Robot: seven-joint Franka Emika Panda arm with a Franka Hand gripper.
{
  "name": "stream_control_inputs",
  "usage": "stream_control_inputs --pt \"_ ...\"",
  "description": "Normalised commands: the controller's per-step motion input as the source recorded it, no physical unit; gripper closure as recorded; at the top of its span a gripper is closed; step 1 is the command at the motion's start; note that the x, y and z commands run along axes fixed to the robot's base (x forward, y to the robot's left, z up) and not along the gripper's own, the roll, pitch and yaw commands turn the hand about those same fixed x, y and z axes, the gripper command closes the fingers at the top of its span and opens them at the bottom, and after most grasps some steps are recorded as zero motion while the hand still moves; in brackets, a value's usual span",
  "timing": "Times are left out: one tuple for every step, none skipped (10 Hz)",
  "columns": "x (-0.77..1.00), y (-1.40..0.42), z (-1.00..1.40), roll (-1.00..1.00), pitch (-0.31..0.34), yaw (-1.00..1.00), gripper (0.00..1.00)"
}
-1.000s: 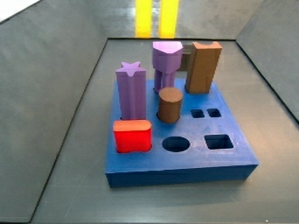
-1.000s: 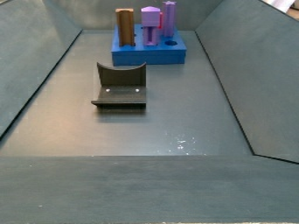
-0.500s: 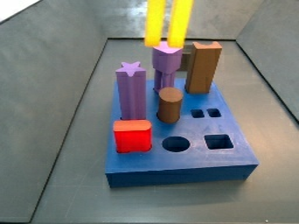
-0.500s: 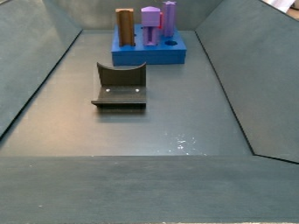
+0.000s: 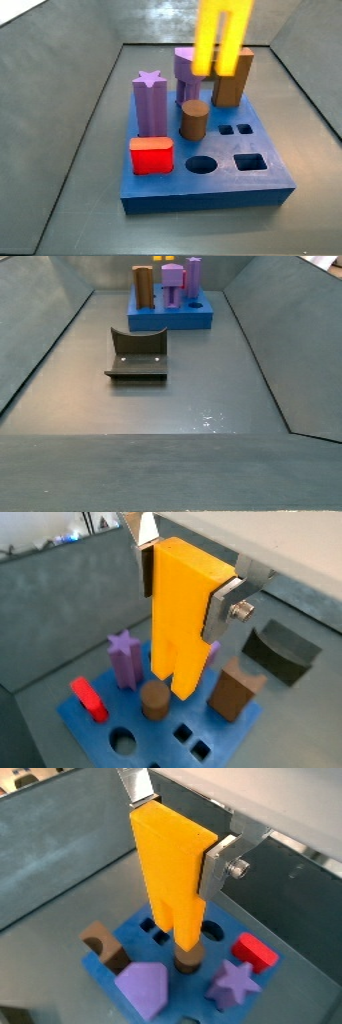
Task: Pick up the double-square object. Move up. Move to above the board. Insert the double-square object.
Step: Insert the double-square object.
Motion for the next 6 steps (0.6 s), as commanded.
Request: stream_control_inputs --pt "0.9 0.0 -0.23 0.0 -0.211 0.01 1.0" --pt "0.89 0.03 -0.14 0.0 -0.116 0.08 1.0" --pt "0.71 0.0 -0.3 0.15 0.0 0.31 1.0" --pt "0.67 0.0 -0.32 0.23 0.01 0.34 1.0" --pt "0.65 0.0 -0.32 0.26 0.026 0.34 1.0" --pt "0.68 -0.06 -0.35 0.28 0.029 0.29 1.0"
